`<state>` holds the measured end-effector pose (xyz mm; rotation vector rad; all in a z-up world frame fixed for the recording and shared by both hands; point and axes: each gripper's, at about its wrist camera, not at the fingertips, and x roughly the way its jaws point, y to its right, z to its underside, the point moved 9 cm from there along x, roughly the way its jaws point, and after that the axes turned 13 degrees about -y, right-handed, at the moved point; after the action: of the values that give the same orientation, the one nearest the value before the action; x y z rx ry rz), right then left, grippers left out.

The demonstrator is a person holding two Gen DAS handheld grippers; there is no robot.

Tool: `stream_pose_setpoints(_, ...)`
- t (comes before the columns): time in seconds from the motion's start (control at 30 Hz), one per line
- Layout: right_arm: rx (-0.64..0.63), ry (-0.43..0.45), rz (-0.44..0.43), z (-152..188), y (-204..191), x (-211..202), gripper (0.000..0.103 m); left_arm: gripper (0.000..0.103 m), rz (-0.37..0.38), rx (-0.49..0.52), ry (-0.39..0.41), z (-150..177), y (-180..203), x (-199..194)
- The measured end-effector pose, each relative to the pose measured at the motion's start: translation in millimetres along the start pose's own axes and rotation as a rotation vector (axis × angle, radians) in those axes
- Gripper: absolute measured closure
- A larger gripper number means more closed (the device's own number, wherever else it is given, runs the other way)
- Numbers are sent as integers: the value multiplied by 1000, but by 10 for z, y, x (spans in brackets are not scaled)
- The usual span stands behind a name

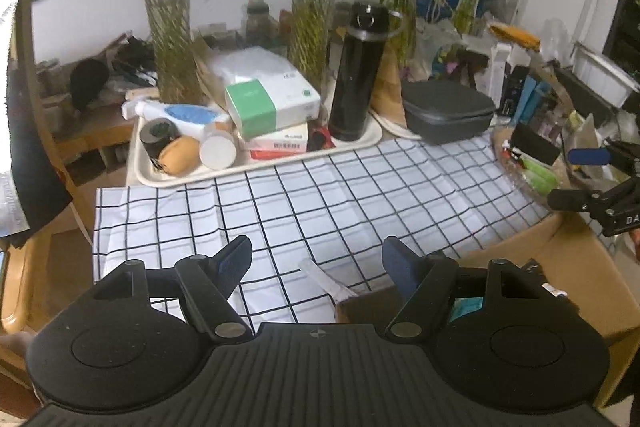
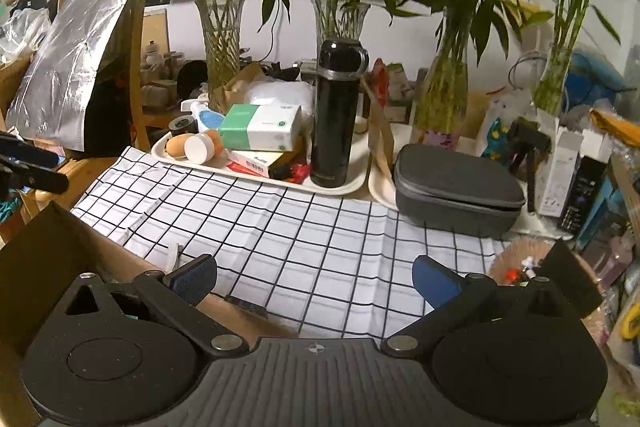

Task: Organize soft objects
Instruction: 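Move the left tool toward the white strip on the cloth, then grasp the white strip with the left tool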

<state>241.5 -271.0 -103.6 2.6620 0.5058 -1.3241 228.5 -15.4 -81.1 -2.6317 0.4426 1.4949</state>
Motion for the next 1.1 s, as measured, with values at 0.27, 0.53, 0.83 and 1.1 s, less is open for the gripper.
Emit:
stream_pose_setpoints(0.27,1,-21,24,-32,83,141,0,32,88,-15,-65,-95,-112,364)
stream_pose_setpoints(0.53,-1,-50,15,-105,169,293,0,32,175,-52,-138,-171,-249,704)
stream_pose_setpoints(0.83,-1,-82,18,-196,241,507,0,39,205,-39,-240,-170,-273,1073)
stream_pose_setpoints(1.1,-31,-111,8,-216,214,685,0,44,239,-7,-341,-88,-272,1370)
